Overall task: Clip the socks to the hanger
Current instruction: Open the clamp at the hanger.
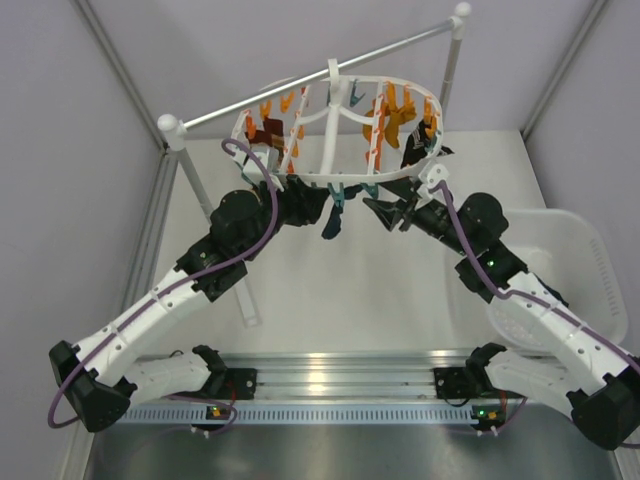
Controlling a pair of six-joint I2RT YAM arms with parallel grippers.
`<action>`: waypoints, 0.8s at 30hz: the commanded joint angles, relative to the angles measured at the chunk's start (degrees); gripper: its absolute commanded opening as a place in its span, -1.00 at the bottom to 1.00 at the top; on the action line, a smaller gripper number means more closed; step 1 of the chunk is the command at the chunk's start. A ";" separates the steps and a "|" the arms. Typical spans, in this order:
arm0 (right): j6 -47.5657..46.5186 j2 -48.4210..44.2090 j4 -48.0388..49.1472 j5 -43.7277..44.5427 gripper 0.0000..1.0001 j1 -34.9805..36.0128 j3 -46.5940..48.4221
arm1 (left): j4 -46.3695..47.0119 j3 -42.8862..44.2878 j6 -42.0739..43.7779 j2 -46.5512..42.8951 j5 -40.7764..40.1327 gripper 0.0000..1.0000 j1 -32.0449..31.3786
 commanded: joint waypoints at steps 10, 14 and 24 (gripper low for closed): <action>-0.12 0.92 2.16 -6.30 -0.51 -0.01 3.55 | 5.83 -0.04 1.49 -4.01 5.82 0.19 0.57; 0.76 0.75 1.80 -6.40 -0.67 0.43 3.64 | 7.16 0.31 2.81 -6.47 10.75 0.22 0.66; 4.36 2.42 1.80 -0.69 -1.00 4.03 4.78 | 4.96 1.37 -0.16 -8.15 20.68 0.35 0.57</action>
